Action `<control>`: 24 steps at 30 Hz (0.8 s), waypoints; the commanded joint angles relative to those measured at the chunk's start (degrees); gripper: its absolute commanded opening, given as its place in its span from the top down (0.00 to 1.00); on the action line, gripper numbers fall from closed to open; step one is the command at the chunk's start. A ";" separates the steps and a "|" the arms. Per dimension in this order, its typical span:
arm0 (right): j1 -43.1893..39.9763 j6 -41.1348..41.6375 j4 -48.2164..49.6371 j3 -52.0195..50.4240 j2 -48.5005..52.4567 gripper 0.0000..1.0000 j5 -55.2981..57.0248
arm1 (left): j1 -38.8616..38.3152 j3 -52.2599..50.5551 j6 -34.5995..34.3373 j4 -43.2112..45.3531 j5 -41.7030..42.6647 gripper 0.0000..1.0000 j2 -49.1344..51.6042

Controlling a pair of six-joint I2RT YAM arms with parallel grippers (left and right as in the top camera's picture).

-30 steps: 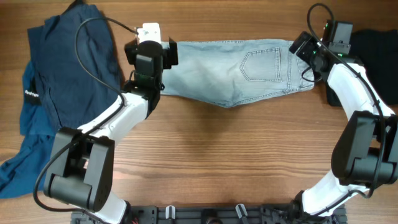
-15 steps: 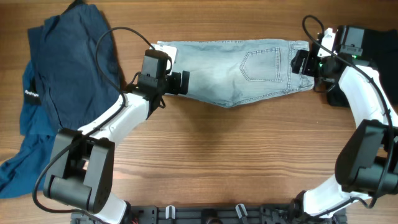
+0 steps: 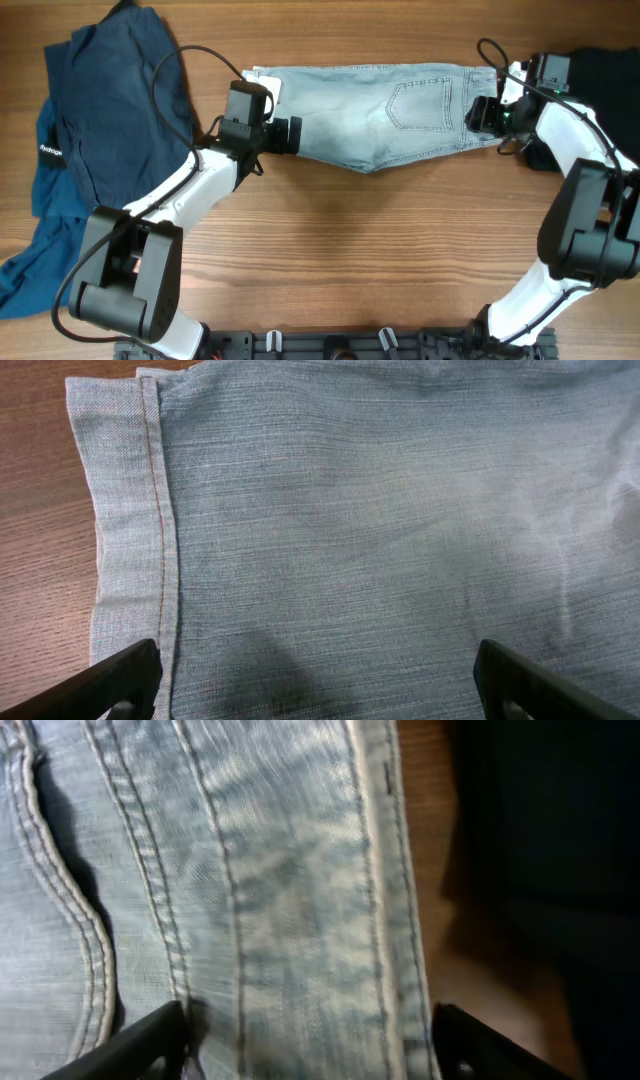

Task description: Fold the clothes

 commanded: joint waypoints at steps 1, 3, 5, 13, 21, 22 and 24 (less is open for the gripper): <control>-0.04 0.76 2.40 0.15 3.58 0.33 -1.70 | 0.26 0.37 0.68 -0.09 0.87 0.00 -1.51; -0.04 0.83 4.39 0.15 4.57 0.33 -2.73 | 0.26 0.37 0.68 -0.04 0.87 0.00 -0.87; -0.07 0.83 5.44 0.15 5.33 0.33 -2.75 | 0.28 0.37 0.68 -0.13 0.87 0.00 -0.07; -0.22 0.83 7.98 0.15 10.84 0.25 -2.73 | 11.50 0.37 0.02 -5.40 13.46 0.04 1.64; -0.20 0.83 7.74 0.13 11.41 0.39 -4.00 | 17.97 0.37 0.68 -2.89 27.04 0.42 5.97; -0.20 0.83 7.65 0.13 11.41 0.43 -4.02 | 17.94 0.37 0.66 -1.64 27.15 0.63 5.97; -0.20 0.83 7.65 0.13 11.41 0.46 -4.02 | 18.05 0.39 -1.68 1.53 27.85 0.90 5.64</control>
